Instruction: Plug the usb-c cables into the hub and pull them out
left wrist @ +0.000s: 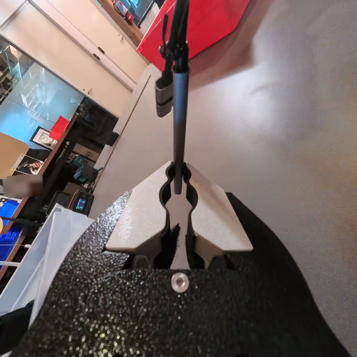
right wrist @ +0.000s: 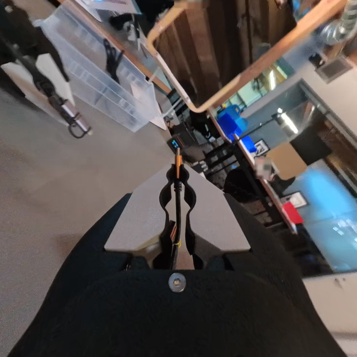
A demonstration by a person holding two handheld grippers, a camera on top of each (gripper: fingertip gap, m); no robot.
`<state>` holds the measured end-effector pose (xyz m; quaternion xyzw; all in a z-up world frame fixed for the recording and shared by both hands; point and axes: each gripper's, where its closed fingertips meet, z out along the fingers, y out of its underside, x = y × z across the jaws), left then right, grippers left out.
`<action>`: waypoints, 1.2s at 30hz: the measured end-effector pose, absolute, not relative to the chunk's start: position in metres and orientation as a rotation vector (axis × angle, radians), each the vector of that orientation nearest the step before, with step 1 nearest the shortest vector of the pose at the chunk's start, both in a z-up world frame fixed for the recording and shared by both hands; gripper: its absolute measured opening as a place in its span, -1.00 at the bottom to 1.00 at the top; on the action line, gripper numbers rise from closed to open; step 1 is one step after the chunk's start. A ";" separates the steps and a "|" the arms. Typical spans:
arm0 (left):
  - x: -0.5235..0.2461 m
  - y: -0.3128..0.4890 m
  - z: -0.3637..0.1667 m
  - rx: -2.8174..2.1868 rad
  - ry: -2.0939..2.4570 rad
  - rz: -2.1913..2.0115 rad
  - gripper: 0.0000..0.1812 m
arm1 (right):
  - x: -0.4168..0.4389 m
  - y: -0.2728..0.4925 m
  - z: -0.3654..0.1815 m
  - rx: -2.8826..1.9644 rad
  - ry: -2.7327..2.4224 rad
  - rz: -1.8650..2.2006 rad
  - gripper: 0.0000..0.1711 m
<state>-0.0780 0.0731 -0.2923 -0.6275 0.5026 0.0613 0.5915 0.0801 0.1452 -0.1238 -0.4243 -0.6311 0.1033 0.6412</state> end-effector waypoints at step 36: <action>-0.050 0.113 -0.312 -1.580 1.175 0.243 -0.93 | -0.024 0.065 -0.243 -0.654 -1.929 -0.028 -0.40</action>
